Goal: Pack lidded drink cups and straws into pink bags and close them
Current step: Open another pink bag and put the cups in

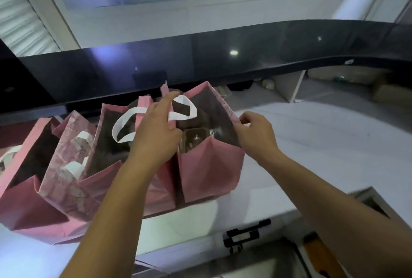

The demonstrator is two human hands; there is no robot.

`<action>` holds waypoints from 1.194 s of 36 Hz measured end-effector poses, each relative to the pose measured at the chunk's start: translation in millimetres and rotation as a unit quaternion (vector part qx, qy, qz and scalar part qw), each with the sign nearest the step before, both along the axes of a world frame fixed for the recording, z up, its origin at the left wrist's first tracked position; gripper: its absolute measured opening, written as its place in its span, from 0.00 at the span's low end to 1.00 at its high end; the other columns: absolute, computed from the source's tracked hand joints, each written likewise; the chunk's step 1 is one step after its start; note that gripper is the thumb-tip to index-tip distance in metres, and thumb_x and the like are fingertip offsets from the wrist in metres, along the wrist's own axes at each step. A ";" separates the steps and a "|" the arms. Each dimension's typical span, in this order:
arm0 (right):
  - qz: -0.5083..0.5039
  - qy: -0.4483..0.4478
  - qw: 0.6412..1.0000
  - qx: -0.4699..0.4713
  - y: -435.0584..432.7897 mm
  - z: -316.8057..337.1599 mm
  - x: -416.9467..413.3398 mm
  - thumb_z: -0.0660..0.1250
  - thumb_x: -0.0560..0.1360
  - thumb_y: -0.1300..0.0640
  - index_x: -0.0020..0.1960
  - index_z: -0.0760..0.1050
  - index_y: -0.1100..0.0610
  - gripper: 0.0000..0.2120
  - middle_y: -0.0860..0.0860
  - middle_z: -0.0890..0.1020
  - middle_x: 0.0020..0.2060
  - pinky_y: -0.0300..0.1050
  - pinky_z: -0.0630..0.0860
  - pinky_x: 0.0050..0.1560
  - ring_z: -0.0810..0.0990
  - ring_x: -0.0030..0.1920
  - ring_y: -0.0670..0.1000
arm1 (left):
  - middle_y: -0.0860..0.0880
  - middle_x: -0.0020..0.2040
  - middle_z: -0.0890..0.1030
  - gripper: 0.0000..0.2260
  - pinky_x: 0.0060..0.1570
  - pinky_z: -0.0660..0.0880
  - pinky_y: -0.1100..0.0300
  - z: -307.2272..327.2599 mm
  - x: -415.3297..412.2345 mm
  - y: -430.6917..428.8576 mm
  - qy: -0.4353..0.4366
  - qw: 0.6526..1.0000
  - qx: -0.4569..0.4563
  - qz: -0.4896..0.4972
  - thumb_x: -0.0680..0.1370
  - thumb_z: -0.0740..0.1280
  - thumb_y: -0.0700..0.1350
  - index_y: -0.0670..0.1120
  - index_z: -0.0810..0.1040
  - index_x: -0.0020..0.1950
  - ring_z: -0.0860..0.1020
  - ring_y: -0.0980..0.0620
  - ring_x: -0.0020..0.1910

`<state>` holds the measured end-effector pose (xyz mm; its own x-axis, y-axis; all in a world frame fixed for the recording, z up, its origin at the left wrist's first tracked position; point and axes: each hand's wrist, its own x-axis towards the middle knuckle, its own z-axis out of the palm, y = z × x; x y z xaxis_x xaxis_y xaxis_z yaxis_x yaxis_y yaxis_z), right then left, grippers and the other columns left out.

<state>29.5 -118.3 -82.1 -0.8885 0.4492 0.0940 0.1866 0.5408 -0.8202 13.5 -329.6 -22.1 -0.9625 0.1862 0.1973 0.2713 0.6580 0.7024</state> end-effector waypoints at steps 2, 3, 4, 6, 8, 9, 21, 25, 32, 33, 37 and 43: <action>-0.017 0.047 0.998 -0.026 14.0 1.7 19.6 0.65 0.79 0.50 0.38 0.76 0.53 0.12 0.47 0.80 0.35 0.41 0.74 0.32 0.78 0.36 0.46 | 0.53 0.64 0.76 0.32 0.59 0.76 0.51 2.7 9.8 13.1 0.013 0.997 0.063 -0.031 0.74 0.64 0.33 0.61 0.68 0.72 0.78 0.52 0.60; -0.029 0.072 0.996 -0.040 22.3 1.8 32.1 0.65 0.79 0.49 0.38 0.76 0.52 0.13 0.46 0.80 0.34 0.36 0.72 0.30 0.78 0.35 0.44 | 0.55 0.63 0.77 0.30 0.60 0.77 0.52 4.0 15.0 22.5 0.017 0.994 0.093 -0.047 0.75 0.64 0.34 0.62 0.69 0.71 0.78 0.54 0.59; -0.043 0.096 0.993 -0.057 30.9 1.6 45.9 0.65 0.80 0.49 0.37 0.76 0.52 0.14 0.45 0.80 0.32 0.33 0.71 0.27 0.78 0.34 0.42 | 0.57 0.63 0.77 0.30 0.59 0.78 0.55 5.0 20.2 33.5 0.018 0.991 0.115 -0.061 0.76 0.66 0.34 0.62 0.70 0.70 0.78 0.57 0.59; -0.072 0.135 0.984 -0.094 50.5 -1.8 75.9 0.65 0.80 0.49 0.38 0.76 0.53 0.13 0.45 0.80 0.33 0.31 0.72 0.27 0.79 0.34 0.41 | 0.61 0.64 0.77 0.29 0.55 0.78 0.68 7.7 31.5 59.9 0.018 0.986 0.141 -0.092 0.77 0.69 0.36 0.62 0.70 0.71 0.77 0.65 0.59; -0.105 0.157 0.975 -0.119 71.1 -6.6 107.3 0.64 0.81 0.49 0.41 0.76 0.53 0.12 0.43 0.81 0.37 0.31 0.74 0.29 0.80 0.36 0.42 | 0.62 0.64 0.78 0.27 0.50 0.75 0.75 10.7 44.9 89.7 0.019 0.978 0.161 -0.132 0.77 0.70 0.37 0.61 0.71 0.71 0.76 0.67 0.59; -0.126 0.165 0.971 -0.122 82.4 -8.9 123.4 0.64 0.81 0.49 0.42 0.76 0.53 0.11 0.42 0.80 0.38 0.31 0.75 0.30 0.81 0.37 0.42 | 0.61 0.63 0.78 0.27 0.49 0.74 0.76 12.0 52.4 105.9 0.015 0.973 0.173 -0.151 0.77 0.70 0.37 0.61 0.71 0.71 0.77 0.66 0.59; -0.359 0.210 0.896 -0.151 221.8 -22.6 317.5 0.60 0.83 0.53 0.45 0.74 0.52 0.09 0.46 0.78 0.38 0.38 0.79 0.35 0.78 0.38 0.47 | 0.58 0.60 0.82 0.26 0.51 0.83 0.46 10.6 172.6 321.4 -0.110 0.923 0.170 -0.326 0.77 0.72 0.39 0.65 0.74 0.68 0.82 0.55 0.57; -0.435 0.221 0.857 -0.165 251.8 -40.2 370.0 0.60 0.83 0.52 0.46 0.73 0.51 0.08 0.45 0.78 0.38 0.38 0.78 0.34 0.78 0.39 0.46 | 0.57 0.58 0.83 0.26 0.50 0.83 0.46 5.9 222.8 385.6 -0.134 0.896 0.157 -0.394 0.76 0.72 0.38 0.64 0.75 0.67 0.83 0.53 0.55; -0.493 0.232 0.822 -0.168 289.7 -55.8 448.0 0.60 0.82 0.50 0.47 0.73 0.51 0.08 0.46 0.78 0.38 0.42 0.77 0.34 0.77 0.37 0.48 | 0.58 0.56 0.84 0.26 0.48 0.84 0.53 -1.9 292.6 465.9 -0.150 0.855 0.138 -0.477 0.76 0.73 0.38 0.64 0.76 0.65 0.83 0.55 0.54; -0.496 0.236 0.819 -0.165 294.9 -54.9 458.7 0.61 0.82 0.51 0.47 0.74 0.51 0.07 0.46 0.79 0.38 0.41 0.77 0.34 0.78 0.38 0.48 | 0.57 0.56 0.84 0.26 0.48 0.84 0.52 -2.9 298.9 473.4 -0.155 0.851 0.138 -0.482 0.76 0.73 0.37 0.65 0.76 0.65 0.84 0.54 0.54; -0.511 0.248 0.811 -0.139 312.0 -47.5 498.7 0.62 0.82 0.57 0.45 0.75 0.51 0.08 0.45 0.80 0.36 0.34 0.74 0.34 0.78 0.37 0.45 | 0.55 0.56 0.85 0.27 0.47 0.84 0.53 -7.6 313.5 498.5 -0.173 0.837 0.139 -0.501 0.76 0.71 0.33 0.63 0.77 0.65 0.84 0.51 0.53; -0.545 0.260 0.789 -0.119 324.7 -42.0 538.1 0.64 0.80 0.58 0.41 0.75 0.51 0.09 0.43 0.78 0.33 0.29 0.70 0.33 0.75 0.33 0.40 | 0.55 0.53 0.85 0.23 0.39 0.82 0.63 -21.6 324.1 530.6 -0.208 0.821 0.142 -0.513 0.76 0.72 0.35 0.62 0.80 0.61 0.84 0.53 0.52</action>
<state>567.6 206.4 -124.1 0.1672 0.9790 0.1170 0.0396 0.1119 -0.9929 337.6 201.0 -43.7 -0.3229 0.9440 0.0678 0.2783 0.0263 0.9601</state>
